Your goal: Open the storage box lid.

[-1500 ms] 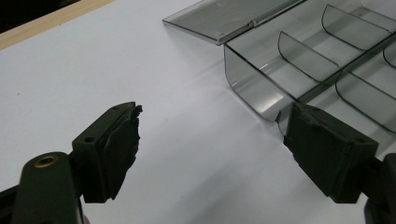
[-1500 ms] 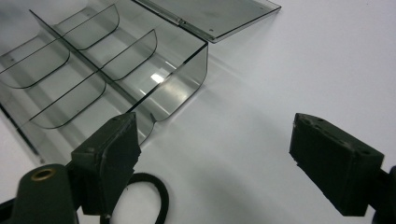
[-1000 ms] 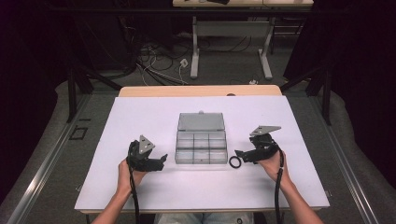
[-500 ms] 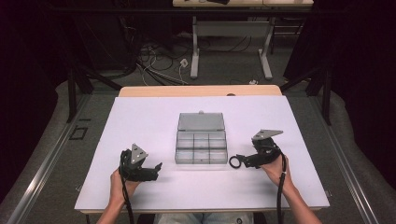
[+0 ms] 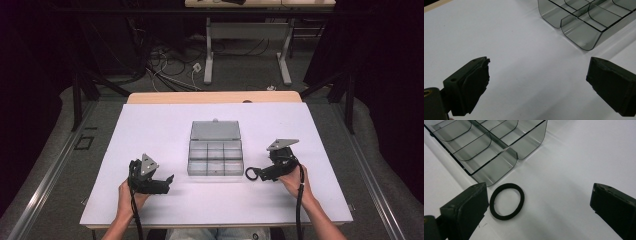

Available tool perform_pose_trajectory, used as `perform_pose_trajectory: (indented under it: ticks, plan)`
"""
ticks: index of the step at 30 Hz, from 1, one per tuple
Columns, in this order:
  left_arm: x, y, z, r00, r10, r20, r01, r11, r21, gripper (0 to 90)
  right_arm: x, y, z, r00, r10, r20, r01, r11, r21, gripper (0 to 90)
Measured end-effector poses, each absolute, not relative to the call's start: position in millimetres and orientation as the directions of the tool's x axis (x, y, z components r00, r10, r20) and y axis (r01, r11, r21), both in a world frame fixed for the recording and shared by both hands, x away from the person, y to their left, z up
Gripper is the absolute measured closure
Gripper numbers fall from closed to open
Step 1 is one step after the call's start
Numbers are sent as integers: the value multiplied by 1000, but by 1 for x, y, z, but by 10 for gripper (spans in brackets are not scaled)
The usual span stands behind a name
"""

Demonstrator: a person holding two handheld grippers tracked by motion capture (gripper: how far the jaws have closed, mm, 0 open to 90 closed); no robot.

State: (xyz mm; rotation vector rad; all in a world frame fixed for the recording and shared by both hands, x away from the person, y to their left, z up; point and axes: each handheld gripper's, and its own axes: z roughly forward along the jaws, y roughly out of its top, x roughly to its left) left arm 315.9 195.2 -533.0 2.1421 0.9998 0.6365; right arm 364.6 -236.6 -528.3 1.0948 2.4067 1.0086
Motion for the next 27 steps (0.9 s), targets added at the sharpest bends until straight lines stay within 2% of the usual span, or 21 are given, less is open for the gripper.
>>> perform_pose_trajectory:
  ticks: [27]
  plan:
    - [318, 197, -534, 581, 800, 149, 466, -477, 745, 26, 364, -239, -525, -656, 755, -10, 523, 465, 714, 22]
